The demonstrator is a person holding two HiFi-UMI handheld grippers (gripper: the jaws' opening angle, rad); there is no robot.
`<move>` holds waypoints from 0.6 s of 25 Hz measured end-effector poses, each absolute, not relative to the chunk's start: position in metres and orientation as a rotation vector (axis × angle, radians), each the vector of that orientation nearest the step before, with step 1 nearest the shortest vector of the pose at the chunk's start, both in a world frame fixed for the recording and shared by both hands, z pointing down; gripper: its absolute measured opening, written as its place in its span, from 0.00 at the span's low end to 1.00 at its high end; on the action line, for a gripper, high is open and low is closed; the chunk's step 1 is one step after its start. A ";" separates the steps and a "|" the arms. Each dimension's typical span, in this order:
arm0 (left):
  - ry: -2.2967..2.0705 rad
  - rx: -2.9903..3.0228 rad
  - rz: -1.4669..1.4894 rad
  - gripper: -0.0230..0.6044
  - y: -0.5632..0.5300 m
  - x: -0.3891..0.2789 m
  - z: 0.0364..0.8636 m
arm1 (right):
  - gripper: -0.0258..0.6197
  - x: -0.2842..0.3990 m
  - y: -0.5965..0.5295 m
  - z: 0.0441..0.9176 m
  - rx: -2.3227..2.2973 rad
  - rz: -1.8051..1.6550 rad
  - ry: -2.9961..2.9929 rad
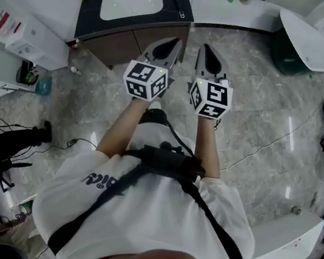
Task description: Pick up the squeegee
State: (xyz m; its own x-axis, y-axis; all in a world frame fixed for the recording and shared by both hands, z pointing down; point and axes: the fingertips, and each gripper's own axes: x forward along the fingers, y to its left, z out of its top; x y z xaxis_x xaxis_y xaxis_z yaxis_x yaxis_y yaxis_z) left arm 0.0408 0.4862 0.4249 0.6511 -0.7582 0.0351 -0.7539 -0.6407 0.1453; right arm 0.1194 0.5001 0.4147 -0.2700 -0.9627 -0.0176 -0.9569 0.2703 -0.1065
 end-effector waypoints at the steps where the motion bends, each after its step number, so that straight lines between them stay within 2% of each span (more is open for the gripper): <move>1: -1.246 2.718 -0.038 0.05 0.483 0.041 0.428 | 0.05 0.119 0.497 0.418 -1.853 -0.122 2.441; 9: -1.196 2.693 -0.040 0.05 0.434 0.048 0.451 | 0.05 0.123 0.456 0.436 -1.906 -0.134 2.444; 15: -1.188 2.686 -0.045 0.05 0.353 0.051 0.455 | 0.05 0.122 0.382 0.441 -1.933 -0.150 2.454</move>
